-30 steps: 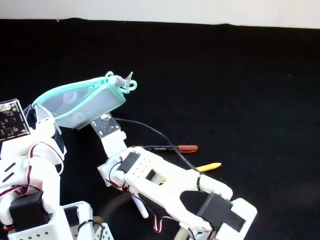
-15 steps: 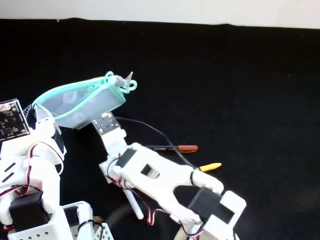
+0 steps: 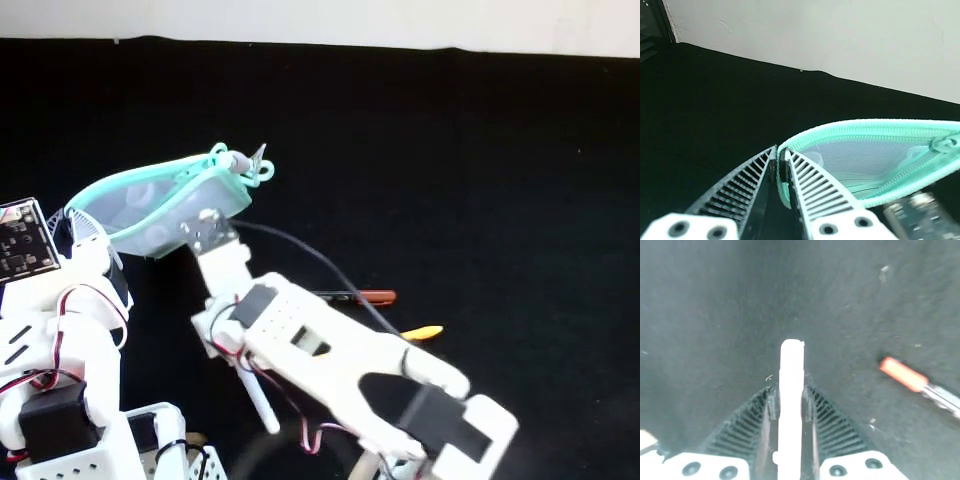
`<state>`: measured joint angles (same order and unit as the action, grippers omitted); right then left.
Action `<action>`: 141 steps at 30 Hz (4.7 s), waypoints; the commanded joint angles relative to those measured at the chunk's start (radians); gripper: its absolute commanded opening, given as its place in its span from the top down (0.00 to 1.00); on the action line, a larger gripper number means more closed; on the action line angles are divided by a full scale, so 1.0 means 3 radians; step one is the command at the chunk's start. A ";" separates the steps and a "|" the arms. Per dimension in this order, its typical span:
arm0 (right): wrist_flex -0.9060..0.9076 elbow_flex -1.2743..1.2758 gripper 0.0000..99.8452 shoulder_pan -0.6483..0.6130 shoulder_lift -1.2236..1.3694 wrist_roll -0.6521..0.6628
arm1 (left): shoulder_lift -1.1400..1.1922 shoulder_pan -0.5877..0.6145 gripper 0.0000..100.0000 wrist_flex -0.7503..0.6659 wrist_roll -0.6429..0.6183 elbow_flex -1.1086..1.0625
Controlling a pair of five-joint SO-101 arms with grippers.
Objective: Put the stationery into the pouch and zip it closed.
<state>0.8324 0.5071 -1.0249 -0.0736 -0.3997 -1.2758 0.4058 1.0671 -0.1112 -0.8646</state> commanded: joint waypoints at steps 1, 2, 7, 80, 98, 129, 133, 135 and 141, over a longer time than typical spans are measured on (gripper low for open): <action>0.0222 -0.0095 0.99 0.0233 -0.0509 -0.0010 | 0.0003 0.0003 0.99 0.0031 -0.0010 -0.0064; 0.0274 -0.0095 0.99 0.0315 -0.0601 -0.0010 | 0.0003 0.0003 0.99 0.0031 -0.0010 -0.0064; 0.0540 -0.0095 0.99 0.0683 -0.1036 -0.0005 | 0.0003 0.0003 0.99 0.0031 -0.0010 -0.0059; -0.0064 -0.4585 0.99 0.0130 0.0683 0.1499 | 0.0003 0.0003 0.99 0.0031 -0.0010 -0.0064; 0.0545 -0.4575 0.99 0.0187 0.0898 0.1499 | 0.0003 0.0003 0.99 0.0031 -0.0010 -0.0064; 0.2309 -0.4877 0.99 -0.0084 0.0514 0.1918 | 0.0013 0.0018 0.99 0.0031 -0.0010 -0.0064; 0.2192 -0.4718 0.99 -0.0289 0.0509 0.2107 | 0.0013 0.0018 0.99 0.0031 -0.0010 -0.0064; 0.2115 -0.4539 0.99 -0.0366 0.0514 0.2169 | 0.0008 0.0018 0.99 0.0031 -0.0010 -0.0064; 0.1757 -0.3874 0.99 -0.0407 0.0509 0.2342 | 0.0003 0.0013 0.99 0.0036 -0.0010 -0.0069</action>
<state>1.4047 -0.7204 -1.1093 0.0982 0.2693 -1.2789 0.4089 1.0687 -0.1112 -0.8723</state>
